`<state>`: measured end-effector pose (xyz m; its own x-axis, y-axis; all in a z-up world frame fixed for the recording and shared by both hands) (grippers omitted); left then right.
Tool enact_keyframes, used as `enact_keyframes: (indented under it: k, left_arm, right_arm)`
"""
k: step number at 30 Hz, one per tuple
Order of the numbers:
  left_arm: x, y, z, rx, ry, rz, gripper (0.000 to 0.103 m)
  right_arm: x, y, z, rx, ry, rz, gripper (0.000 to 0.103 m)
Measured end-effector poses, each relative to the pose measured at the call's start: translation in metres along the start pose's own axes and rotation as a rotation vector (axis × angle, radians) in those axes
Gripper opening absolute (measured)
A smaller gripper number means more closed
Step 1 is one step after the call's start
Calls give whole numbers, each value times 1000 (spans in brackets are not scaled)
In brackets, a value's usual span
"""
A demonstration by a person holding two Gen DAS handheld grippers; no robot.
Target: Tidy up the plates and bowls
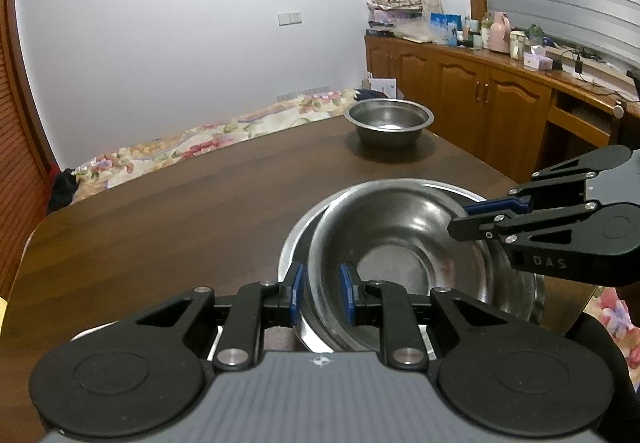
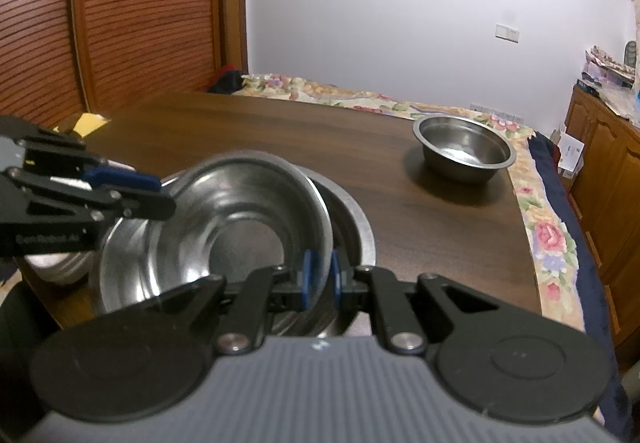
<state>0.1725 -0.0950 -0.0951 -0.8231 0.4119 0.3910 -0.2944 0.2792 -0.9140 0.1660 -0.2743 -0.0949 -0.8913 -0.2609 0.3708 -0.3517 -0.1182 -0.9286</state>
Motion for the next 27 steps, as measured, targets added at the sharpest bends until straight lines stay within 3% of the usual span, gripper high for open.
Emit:
enact_keyframes:
  k: [10,20,27]
  left_arm:
    - [-5,2,4,-27,5,1,23]
    - [-10,9,6,-17,19,-30,23]
    - [-6,4,5,-5,17,-14,23]
  right_arm:
    - [-8,-10,2,-1,-36,-66,12]
    - [-10,-11,2,-11,-45,-39,12]
    - [-2,-17,5,-44,-42,35,26]
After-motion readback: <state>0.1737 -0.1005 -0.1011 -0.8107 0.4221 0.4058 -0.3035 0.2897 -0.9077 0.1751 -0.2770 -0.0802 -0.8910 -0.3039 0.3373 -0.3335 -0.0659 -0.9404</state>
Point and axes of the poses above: each gripper's, at about its wrist camera, not at the fingertips, and x roughly against the way its jaws point, z to its right, y to its underside, the point moved 3 cm from there along -x, roughly the way its jaws point, and after that the axes turned 12 degrees about z, right-handed, at the moved point
